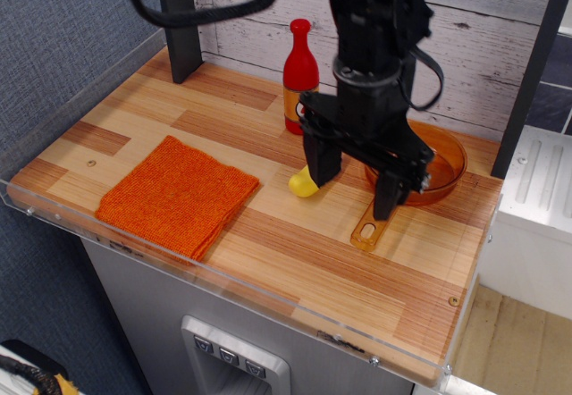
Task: Place the measuring cup in front and to the left of the orange towel.
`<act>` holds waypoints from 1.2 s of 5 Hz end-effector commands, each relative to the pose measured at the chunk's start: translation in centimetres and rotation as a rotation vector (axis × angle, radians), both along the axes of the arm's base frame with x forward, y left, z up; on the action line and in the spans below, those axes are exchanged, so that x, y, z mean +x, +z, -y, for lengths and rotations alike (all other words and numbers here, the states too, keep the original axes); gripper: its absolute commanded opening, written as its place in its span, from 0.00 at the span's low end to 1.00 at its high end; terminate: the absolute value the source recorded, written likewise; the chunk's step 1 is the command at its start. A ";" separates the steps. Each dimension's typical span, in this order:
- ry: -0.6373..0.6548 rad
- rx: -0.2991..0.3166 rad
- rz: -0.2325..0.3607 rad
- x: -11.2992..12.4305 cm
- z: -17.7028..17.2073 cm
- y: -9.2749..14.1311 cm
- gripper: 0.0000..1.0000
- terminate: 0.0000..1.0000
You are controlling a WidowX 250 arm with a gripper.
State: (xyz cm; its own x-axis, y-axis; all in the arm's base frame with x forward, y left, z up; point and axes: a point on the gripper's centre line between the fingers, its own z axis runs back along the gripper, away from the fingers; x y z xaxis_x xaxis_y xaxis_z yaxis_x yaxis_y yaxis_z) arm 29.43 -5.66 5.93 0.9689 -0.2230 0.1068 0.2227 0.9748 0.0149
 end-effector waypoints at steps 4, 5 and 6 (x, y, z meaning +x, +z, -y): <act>-0.084 -0.028 -0.016 1.2 1.4 -3.8 1.00 0.00; -0.096 -0.069 -0.004 0.9 1.4 -3.3 0.00 0.00; -0.142 -0.061 -0.011 0.5 1.5 -2.7 0.00 0.00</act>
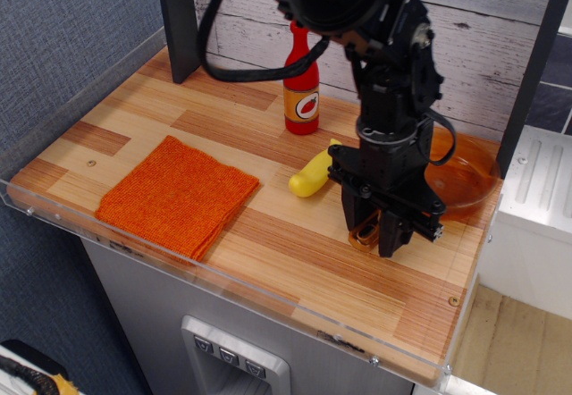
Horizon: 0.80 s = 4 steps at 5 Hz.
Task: Place the measuring cup in front and to the left of the orange towel.
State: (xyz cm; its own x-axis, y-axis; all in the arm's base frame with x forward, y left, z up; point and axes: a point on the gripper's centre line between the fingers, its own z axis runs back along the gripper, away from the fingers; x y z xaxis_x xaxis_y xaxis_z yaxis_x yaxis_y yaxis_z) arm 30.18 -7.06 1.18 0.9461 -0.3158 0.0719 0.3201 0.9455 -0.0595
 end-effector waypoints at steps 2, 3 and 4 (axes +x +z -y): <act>-0.008 0.014 0.143 -1.3 -0.8 4.4 0.00 0.00; 0.075 0.013 0.177 -2.4 -1.6 6.4 0.00 0.00; 0.259 0.008 0.171 -4.2 -3.2 7.5 0.00 0.00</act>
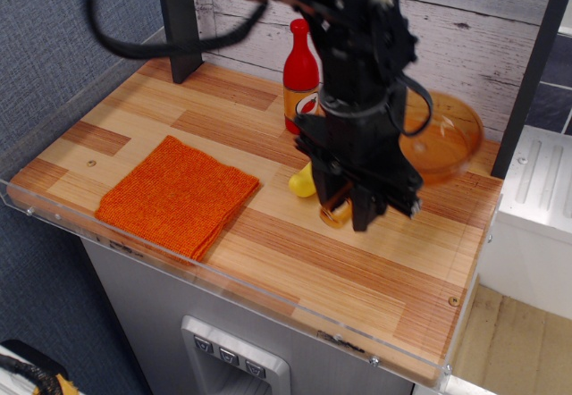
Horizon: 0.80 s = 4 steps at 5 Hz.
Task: Place the measuring cup in front and to the left of the orange towel.
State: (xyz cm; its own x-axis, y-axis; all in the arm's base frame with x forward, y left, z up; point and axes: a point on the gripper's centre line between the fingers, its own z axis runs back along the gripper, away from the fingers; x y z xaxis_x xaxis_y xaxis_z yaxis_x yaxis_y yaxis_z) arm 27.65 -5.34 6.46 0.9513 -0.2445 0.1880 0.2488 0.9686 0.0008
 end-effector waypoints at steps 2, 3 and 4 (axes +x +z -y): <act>0.422 0.043 0.023 -5.8 -6.1 3.1 0.00 0.00; 0.474 0.060 0.014 -6.0 -8.0 2.7 0.00 0.00; 0.549 0.082 0.006 -6.6 -10.3 2.5 0.00 0.00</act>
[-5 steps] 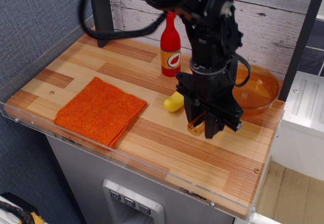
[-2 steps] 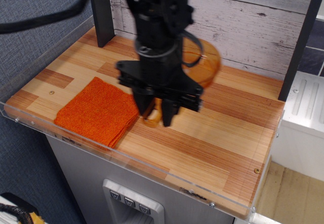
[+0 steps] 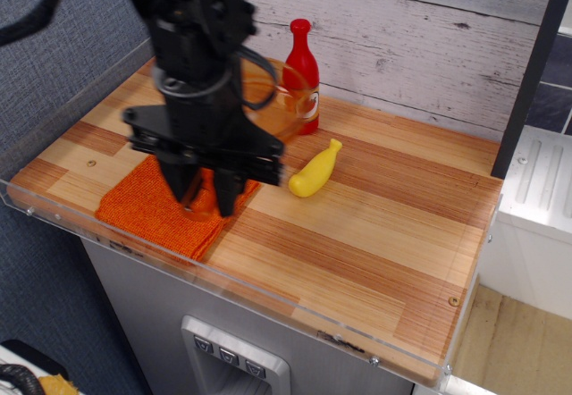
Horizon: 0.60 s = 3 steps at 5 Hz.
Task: Place the measuring cup in front and to the left of the orange towel.
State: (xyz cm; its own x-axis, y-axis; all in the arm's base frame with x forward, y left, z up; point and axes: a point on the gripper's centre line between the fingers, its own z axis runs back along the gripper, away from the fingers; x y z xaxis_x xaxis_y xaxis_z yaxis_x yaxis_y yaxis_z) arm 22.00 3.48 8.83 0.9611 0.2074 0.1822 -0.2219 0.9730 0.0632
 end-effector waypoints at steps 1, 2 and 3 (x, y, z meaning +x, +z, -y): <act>0.140 0.012 -0.025 -0.7 -3.4 -0.7 0.00 0.00; 0.183 -0.034 -0.031 0.2 -4.8 -1.4 0.00 0.00; 0.154 -0.077 0.010 2.0 -5.7 -2.1 0.00 0.00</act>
